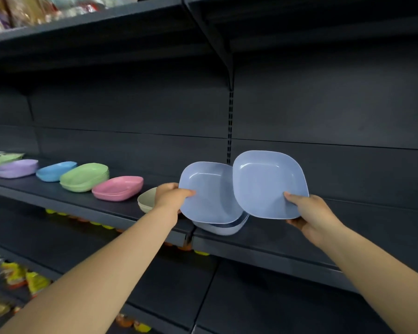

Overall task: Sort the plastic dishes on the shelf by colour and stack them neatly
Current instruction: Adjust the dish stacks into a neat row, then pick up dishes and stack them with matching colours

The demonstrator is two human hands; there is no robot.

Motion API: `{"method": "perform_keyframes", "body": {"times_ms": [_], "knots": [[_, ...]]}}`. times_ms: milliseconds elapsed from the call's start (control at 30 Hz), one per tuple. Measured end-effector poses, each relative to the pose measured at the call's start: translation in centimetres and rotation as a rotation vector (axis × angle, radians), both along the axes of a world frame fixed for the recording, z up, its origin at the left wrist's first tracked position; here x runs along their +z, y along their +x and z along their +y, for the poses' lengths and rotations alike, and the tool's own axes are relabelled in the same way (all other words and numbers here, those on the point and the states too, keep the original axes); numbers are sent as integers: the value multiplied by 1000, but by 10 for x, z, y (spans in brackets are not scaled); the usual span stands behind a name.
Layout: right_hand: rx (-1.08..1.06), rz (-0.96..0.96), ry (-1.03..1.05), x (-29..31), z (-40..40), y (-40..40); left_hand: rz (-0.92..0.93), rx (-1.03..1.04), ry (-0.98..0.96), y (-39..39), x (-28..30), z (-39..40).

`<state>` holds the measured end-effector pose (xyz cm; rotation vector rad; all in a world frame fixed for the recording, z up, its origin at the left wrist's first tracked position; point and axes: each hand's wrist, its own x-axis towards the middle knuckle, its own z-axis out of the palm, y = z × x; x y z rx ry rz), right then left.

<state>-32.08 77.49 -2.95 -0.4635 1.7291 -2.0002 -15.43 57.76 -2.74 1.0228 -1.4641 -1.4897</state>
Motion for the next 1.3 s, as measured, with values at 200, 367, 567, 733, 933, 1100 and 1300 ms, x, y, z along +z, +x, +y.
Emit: {"method": "perform_keyframes", "body": {"times_ms": [200,367,567,733,933,1100,1300], "knots": [[-127,-73,-6,-27,-4,-17,-253,-140,-108,-42,-19,-43],[-175,-98,-13,-63,-8,-30,-441,-210,-220,-64,-35,-60],[-231,-99,-58,-68,-19,-37,-267,-177,-136,-70,-55,-39],[-299,-93,-81,-67,-27,-38,-120,-237,-49,-89,-59,-9],[-311,-26,-78,-68,-30,-35,-79,-255,-122,-99,-57,0],[-138,230,72,-69,-40,-27,29,-265,29,-98,-62,1],[62,350,232,-71,-54,-33,73,-348,-43,-97,-66,2]]}}
